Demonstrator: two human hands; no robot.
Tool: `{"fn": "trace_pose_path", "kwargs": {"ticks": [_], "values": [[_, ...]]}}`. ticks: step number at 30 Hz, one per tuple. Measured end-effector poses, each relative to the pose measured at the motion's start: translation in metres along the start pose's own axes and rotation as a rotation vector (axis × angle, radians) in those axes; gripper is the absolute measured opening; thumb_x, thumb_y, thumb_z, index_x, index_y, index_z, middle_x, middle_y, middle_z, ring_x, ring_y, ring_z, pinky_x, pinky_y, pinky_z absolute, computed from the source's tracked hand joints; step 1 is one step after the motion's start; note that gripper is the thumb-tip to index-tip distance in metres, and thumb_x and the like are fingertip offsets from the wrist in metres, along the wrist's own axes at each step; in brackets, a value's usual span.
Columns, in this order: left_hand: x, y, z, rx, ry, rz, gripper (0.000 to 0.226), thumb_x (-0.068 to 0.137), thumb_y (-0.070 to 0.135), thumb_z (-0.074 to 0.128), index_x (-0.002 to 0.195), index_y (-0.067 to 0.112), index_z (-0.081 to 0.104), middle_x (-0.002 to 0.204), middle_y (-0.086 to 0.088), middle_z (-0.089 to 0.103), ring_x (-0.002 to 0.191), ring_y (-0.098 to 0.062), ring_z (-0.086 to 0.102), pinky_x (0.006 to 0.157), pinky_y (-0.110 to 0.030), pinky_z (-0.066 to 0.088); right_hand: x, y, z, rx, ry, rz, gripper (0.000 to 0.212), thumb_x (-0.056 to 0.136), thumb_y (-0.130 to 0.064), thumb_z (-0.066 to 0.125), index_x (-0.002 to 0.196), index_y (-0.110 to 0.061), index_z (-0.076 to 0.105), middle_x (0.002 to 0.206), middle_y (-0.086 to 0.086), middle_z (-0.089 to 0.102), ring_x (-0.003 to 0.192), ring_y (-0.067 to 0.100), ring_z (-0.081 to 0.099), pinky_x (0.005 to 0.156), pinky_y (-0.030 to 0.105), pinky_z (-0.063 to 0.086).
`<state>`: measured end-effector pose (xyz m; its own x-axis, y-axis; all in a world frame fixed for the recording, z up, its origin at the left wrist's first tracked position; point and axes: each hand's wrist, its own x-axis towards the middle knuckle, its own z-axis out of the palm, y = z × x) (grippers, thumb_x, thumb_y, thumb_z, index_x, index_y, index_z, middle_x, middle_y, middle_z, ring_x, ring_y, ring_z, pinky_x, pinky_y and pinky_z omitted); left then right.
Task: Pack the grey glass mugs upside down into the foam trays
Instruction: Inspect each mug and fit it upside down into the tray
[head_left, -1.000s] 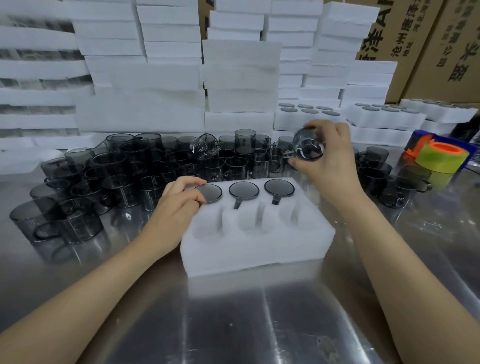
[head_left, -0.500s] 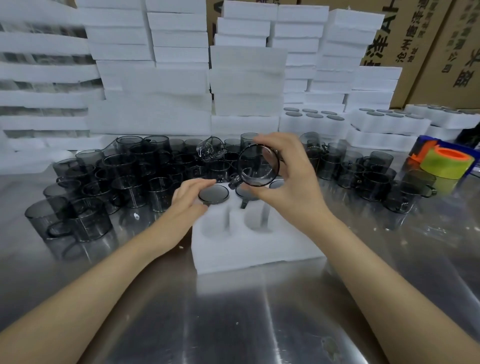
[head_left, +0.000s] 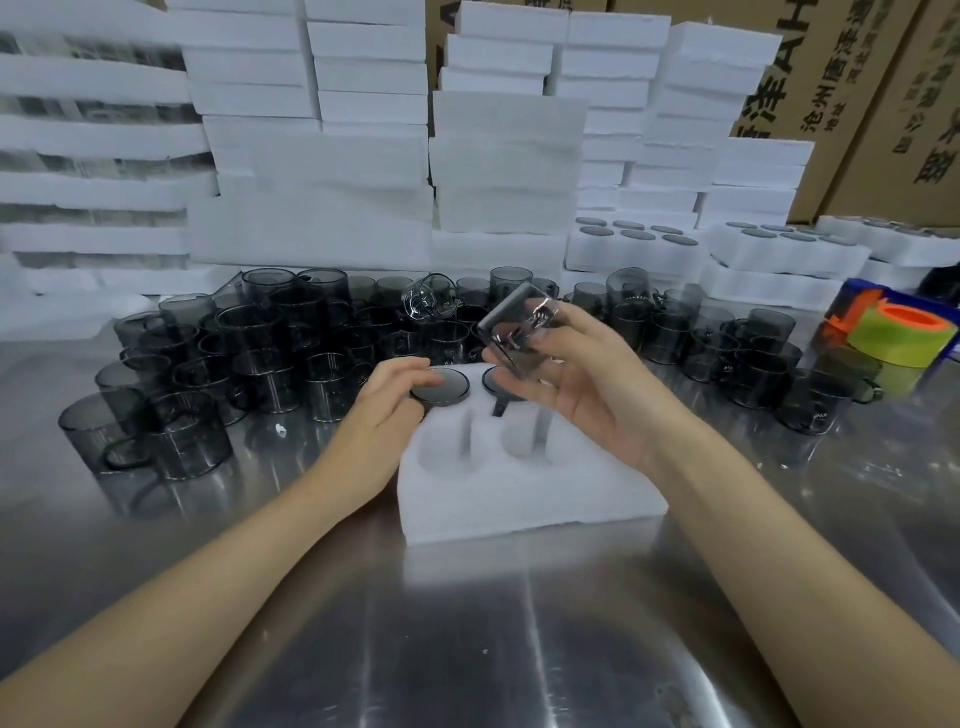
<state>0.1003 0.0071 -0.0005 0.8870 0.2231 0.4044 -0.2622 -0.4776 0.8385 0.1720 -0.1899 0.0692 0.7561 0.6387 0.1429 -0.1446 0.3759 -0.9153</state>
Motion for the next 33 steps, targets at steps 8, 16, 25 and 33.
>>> {"fn": "trace_pose_path", "kwargs": {"ticks": [8,16,25,33], "values": [[-0.001,0.002,0.001,-0.003,0.005,0.002,0.040,0.095,-0.010,0.035,0.108,0.016,0.062,0.134,0.002,0.042,0.125,-0.004,0.039,0.099,-0.006,0.027,-0.001,0.000,0.002,-0.183,0.017,0.047,0.015,0.084,-0.042,0.067,0.082,-0.028,0.071,0.088,0.010,0.071,0.079,0.025,0.071,0.062,0.027,0.055],[0.001,-0.001,0.001,-0.038,-0.008,0.002,0.040,0.094,-0.011,0.036,0.107,0.015,0.063,0.135,-0.002,0.042,0.129,-0.012,0.039,0.104,-0.014,0.030,-0.002,0.004,-0.002,-0.540,0.023,-0.055,0.038,0.072,-0.033,0.076,0.103,-0.020,0.059,0.093,-0.002,0.069,0.073,0.013,0.064,0.063,0.025,0.048],[0.003,-0.005,0.001,-0.023,-0.007,-0.010,0.048,0.093,-0.005,0.038,0.099,0.035,0.063,0.131,0.009,0.045,0.129,-0.004,0.039,0.111,-0.023,0.026,-0.010,0.012,0.008,-0.847,-0.217,-0.351,0.049,0.077,-0.001,0.076,0.115,-0.025,0.055,0.123,0.005,0.049,0.117,0.014,0.052,0.100,0.031,0.045],[0.002,0.000,0.000,0.022,-0.009,-0.018,0.040,0.093,-0.005,0.037,0.105,0.023,0.063,0.132,0.005,0.044,0.130,-0.007,0.038,0.115,-0.029,0.025,-0.011,0.012,0.011,-0.890,-0.211,-0.348,0.033,0.083,0.009,0.055,0.091,-0.023,0.060,0.126,0.005,0.044,0.123,0.004,0.041,0.091,0.024,0.043]]}}
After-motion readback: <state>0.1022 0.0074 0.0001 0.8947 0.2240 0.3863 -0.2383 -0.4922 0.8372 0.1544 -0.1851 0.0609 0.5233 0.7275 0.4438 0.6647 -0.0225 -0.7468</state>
